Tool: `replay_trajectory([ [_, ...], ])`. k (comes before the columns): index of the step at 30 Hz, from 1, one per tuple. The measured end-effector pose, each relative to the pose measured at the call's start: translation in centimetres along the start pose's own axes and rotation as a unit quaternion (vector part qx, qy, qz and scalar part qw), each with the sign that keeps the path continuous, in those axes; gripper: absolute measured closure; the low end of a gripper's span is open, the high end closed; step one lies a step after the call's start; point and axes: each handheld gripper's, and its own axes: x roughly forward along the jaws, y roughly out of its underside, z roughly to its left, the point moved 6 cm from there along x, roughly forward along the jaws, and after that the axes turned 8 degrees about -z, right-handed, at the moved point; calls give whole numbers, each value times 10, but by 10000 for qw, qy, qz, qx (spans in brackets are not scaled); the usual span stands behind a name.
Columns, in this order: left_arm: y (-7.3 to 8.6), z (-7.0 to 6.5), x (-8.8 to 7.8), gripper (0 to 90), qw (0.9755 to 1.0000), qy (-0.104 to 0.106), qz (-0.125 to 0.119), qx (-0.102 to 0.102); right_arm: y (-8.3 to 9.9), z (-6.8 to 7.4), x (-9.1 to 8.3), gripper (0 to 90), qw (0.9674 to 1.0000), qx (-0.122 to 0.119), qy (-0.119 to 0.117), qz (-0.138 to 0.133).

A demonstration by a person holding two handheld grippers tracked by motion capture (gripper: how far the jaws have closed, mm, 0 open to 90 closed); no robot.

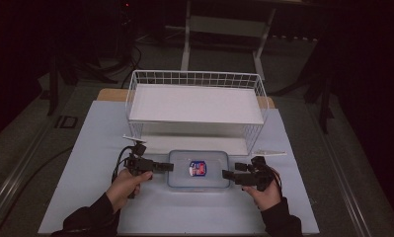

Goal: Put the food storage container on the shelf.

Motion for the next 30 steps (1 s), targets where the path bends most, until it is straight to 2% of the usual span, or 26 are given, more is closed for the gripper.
replay_trajectory([
  [5, 3, -5, -4, 538, 9998, 24, -53, 195, 1, -3, 4, 210, 9999, 54, -18, 117],
  [9, 4, -6, -5, 551, 9995, 93, -86, 272, 5, -6, 7, 231, 9994, 226, -113, 245],
  [12, 6, -9, -6, 554, 9989, 117, -97, 434, 8, -7, 9, 243, 9982, 376, -291, 365],
  [16, 7, -10, -7, 559, 9987, 116, -97, 479, 8, -6, 8, 366, 9956, 618, -582, 397],
  [17, 7, -10, -7, 560, 9987, 116, -97, 479, 8, -6, 8, 366, 9956, 618, -582, 397],
  [18, 9, -11, -8, 562, 9986, 115, -115, 494, 7, -5, 6, 419, 9946, 672, -685, 387],
  [21, 10, -13, -9, 563, 9983, 66, -123, 559, 7, -4, 4, 437, 9943, 718, -676, 412],
  [24, 12, -17, -10, 563, 9981, -19, -120, 609, 7, -4, 3, 453, 9931, 863, -689, 388],
  [28, 15, -22, -11, 561, 9969, -172, -163, 755, 8, 0, 1, 457, 9945, 802, -577, 344],
  [30, 16, -25, -11, 559, 9961, -267, -190, 814, 9, 2, -1, 464, 9945, 844, -528, 312],
])
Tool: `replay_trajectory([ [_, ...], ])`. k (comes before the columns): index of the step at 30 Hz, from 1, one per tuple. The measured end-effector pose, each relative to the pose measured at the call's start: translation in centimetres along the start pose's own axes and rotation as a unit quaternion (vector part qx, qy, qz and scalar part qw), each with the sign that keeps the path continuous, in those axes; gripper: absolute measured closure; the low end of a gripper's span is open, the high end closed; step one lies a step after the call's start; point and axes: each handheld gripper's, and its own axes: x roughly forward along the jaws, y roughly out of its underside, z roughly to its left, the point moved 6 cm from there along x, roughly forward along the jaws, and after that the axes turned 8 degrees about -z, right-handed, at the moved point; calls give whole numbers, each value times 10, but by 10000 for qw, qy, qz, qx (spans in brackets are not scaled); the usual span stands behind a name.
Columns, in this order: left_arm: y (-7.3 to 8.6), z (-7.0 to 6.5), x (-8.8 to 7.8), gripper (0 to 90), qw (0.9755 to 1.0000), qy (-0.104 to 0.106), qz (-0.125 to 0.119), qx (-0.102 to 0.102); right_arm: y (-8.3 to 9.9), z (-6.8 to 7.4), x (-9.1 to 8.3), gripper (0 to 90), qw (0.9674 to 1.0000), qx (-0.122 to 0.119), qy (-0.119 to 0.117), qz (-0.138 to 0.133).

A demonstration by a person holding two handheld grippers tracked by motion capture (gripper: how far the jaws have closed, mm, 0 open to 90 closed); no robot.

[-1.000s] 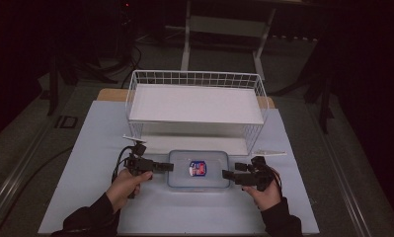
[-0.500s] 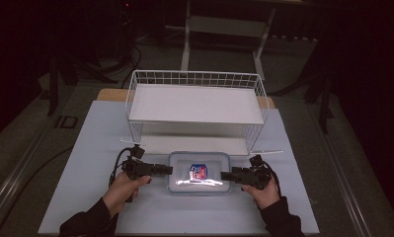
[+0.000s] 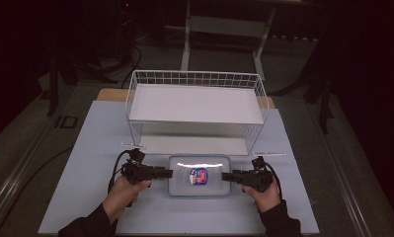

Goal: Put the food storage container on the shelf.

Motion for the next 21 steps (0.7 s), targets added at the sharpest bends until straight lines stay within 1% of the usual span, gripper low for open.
replay_trajectory([
  [3, 1, -3, -1, 559, 10000, -85, -16, -3, 2, 2, -2, 469, 10000, 14, 28, -36],
  [5, 1, -4, -1, 558, 9999, -97, -22, -20, 2, 3, -2, 470, 10000, 12, 40, -52],
  [6, 2, -6, -1, 557, 9999, -154, -41, 6, 2, 4, -2, 470, 9999, 43, 87, -81],
  [11, 2, -10, -1, 557, 9996, -239, -40, 152, 2, 6, -4, 470, 9998, 55, 140, -124],
  [13, 1, -10, 0, 556, 9997, -219, -40, 133, -1, 6, -4, 468, 9996, 38, 188, -189],
  [15, 1, -9, 1, 556, 9996, -213, -115, 106, -3, 6, -5, 468, 9995, 10, 220, -233],
  [17, 0, -8, 1, 555, 9996, -219, -133, 107, -5, 6, -4, 468, 9995, 27, 221, -241],
  [18, -2, -9, 0, 555, 9993, -248, -239, 122, -5, 5, -3, 469, 9995, 42, 208, -249],
  [20, -5, -9, 0, 555, 9993, -250, -251, 140, -7, 5, -3, 469, 9994, 49, 203, -266],
  [21, -8, -9, -1, 555, 9991, -261, -310, 158, -8, 5, -3, 469, 9994, 42, 200, -277],
])
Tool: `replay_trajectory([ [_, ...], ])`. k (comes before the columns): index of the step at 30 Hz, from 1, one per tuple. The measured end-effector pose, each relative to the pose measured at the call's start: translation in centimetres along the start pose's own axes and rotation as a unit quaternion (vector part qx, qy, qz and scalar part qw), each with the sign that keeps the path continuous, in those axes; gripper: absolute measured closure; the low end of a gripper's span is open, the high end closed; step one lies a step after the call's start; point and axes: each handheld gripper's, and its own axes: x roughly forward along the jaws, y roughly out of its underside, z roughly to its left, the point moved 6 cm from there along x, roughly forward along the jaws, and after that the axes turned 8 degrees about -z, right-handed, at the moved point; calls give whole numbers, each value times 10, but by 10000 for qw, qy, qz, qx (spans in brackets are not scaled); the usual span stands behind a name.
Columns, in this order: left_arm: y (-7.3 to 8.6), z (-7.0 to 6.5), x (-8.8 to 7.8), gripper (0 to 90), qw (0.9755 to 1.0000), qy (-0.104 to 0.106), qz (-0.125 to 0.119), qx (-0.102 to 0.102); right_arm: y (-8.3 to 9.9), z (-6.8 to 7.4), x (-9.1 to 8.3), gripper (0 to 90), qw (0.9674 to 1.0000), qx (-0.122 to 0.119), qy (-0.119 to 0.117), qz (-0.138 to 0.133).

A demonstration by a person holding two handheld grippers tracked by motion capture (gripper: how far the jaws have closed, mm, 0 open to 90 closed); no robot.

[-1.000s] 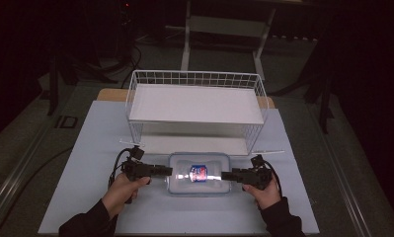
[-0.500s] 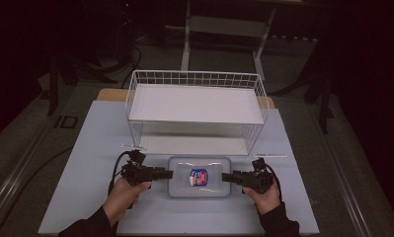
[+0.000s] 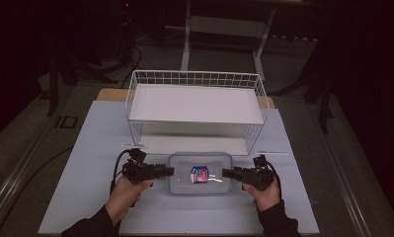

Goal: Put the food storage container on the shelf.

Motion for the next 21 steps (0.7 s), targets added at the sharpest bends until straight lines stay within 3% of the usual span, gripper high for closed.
replay_trajectory([
  [12, -27, 1, 4, 552, 9994, -100, -297, 128, -26, -2, 2, 468, 9997, -161, 0, -206],
  [21, -44, 10, 15, 548, 9978, -137, -592, 253, -49, -11, 11, 455, 9985, -330, 112, -420],
])
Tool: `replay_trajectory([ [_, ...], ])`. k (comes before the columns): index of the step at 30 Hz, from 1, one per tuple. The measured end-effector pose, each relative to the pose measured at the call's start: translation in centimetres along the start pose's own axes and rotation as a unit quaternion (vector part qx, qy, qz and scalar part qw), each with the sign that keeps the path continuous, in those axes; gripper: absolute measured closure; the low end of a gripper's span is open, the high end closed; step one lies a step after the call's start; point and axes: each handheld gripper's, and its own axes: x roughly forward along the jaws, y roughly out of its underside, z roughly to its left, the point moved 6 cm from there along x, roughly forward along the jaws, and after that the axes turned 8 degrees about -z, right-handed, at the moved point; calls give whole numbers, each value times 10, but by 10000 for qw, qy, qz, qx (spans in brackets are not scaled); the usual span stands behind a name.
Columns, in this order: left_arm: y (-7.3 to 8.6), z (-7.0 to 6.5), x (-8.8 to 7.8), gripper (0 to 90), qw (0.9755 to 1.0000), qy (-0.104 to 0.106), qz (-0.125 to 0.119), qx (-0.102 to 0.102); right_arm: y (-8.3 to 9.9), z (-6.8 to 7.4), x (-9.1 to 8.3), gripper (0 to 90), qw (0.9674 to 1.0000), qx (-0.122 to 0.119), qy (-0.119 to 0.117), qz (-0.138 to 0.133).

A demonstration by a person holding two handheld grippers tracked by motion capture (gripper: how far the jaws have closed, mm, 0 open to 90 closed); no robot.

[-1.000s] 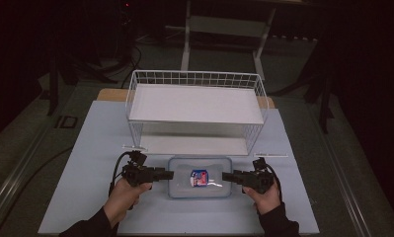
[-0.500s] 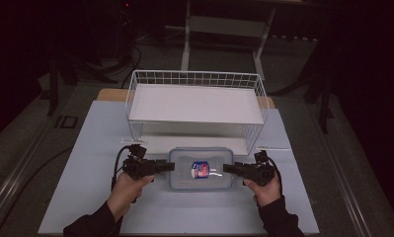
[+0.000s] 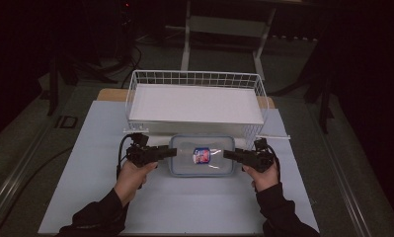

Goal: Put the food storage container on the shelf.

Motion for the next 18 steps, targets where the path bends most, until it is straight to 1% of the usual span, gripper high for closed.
replay_trajectory([
  [1, 0, 2, 3, 548, 10000, 16, 18, 22, -1, -1, 1, 454, 10000, -29, 5, -17],
  [3, 0, 5, 7, 548, 10000, 4, -25, -48, -4, -6, 3, 452, 9999, -67, 59, -56],
  [4, -1, 5, 9, 548, 10000, -17, -36, -20, -5, -9, 5, 451, 10000, -39, 52, -69],
  [6, -3, 7, 11, 548, 9999, -73, -139, 9, -6, -13, 8, 449, 9999, -3, 45, -109],
  [7, -4, 7, 12, 548, 9998, -66, -172, 42, -6, -15, 9, 449, 9999, -13, 51, -128],
  [8, -5, 10, 13, 548, 9996, -107, -230, 161, -7, -16, 11, 448, 9999, -26, 53, -158],
  [9, -5, 12, 14, 547, 9993, -195, -234, 223, -7, -17, 12, 446, 9998, -38, 50, -199],
  [11, -5, 14, 18, 541, 9989, -255, -257, 285, -8, -19, 14, 446, 9997, -69, 71, -231],
  [12, -4, 12, 20, 538, 9993, -218, -257, 161, -8, -22, 16, 442, 9996, -74, 84, -256],
  [13, -5, 13, 21, 537, 9992, -246, -268, 162, -8, -23, 18, 441, 9996, -68, 97, -274],
  [14, -6, 18, 22, 537, 9985, -327, -271, 355, -8, -25, 19, 441, 9994, -59, 102, -312],
  [16, -5, 20, 24, 536, 9985, -393, -254, 267, -7, -28, 21, 441, 9993, -33, 141, -340],
  [18, -5, 23, 26, 534, 9984, -407, -243, 302, -7, -31, 24, 441, 9991, -15, 175, -376],
])
